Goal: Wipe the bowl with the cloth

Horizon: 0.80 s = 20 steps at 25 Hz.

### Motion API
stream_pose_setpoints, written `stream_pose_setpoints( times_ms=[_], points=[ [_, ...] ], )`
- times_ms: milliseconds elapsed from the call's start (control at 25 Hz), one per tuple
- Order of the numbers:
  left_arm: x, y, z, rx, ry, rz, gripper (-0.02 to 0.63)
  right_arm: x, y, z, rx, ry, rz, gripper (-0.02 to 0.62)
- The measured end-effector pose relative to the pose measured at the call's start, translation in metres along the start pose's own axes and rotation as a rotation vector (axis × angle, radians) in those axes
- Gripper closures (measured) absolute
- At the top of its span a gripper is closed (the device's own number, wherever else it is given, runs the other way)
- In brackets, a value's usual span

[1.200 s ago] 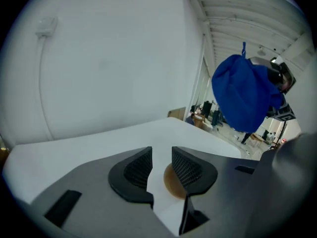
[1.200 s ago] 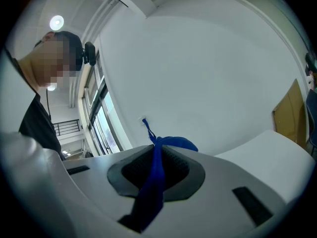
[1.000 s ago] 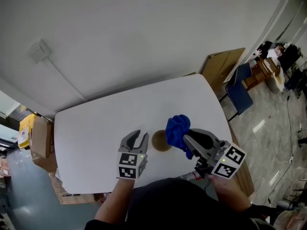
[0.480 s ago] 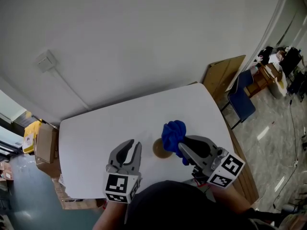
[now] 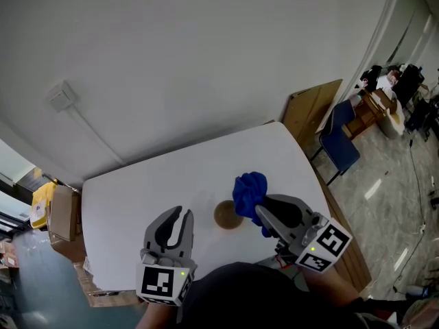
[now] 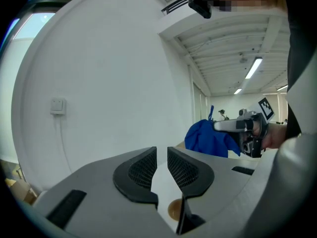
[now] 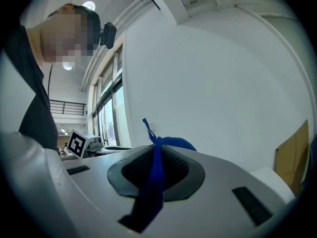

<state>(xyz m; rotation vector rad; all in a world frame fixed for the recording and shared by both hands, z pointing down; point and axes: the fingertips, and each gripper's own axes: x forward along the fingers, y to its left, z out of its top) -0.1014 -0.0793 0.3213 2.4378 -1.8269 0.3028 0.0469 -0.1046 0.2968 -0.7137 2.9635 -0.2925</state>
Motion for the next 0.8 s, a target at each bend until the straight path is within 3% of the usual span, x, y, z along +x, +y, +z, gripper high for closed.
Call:
stream_pose_setpoints(
  times_ms=[800],
  points=[
    [0.0007, 0.0101, -0.0023, 0.005, -0.003, -0.008, 0.535, 0.0005, -0.0029, -0.0066, -0.012, 0.005, -0.036, 0.546]
  ],
)
